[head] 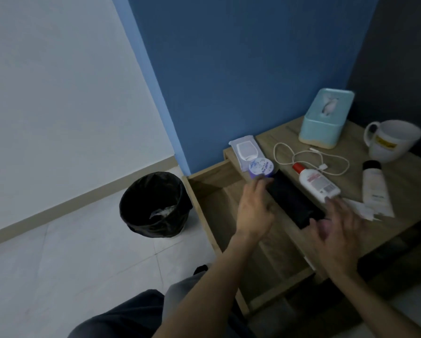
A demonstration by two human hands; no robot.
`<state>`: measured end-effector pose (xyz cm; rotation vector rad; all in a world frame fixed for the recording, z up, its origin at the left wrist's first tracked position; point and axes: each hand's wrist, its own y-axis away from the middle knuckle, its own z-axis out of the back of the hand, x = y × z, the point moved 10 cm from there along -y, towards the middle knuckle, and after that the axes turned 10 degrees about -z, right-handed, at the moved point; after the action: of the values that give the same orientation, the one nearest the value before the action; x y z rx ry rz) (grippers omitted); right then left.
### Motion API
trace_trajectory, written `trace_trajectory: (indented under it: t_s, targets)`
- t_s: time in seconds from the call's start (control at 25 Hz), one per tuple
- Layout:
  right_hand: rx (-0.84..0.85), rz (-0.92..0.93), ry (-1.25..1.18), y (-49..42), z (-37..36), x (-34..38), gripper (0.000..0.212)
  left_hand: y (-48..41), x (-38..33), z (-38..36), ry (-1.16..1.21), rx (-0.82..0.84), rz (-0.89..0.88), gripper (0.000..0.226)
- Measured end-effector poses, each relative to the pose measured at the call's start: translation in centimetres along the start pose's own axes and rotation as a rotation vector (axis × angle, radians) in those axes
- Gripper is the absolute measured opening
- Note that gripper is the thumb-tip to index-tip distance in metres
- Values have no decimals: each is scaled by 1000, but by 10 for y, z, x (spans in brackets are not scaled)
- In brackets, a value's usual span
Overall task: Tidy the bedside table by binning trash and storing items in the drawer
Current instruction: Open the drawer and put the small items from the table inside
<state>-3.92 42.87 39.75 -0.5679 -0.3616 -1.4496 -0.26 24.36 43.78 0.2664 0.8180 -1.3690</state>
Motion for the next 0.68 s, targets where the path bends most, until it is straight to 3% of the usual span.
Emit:
trace_trajectory:
  t_s: [0.12, 0.28, 0.44, 0.68]
  targets:
    - [50, -94, 88, 10, 3, -29, 75, -23, -44, -59, -160, 350, -259, 68]
    - [177, -114, 223, 4, -9, -45, 81, -26, -38, -112, -440, 731, -326, 76]
    - [217, -101, 122, -4, -10, -41, 63, -30, -36, -118, -625, 730, -418, 71]
    - [375, -133, 22, 7, -25, -37, 61, -26, -31, -112, -807, 688, -572, 64]
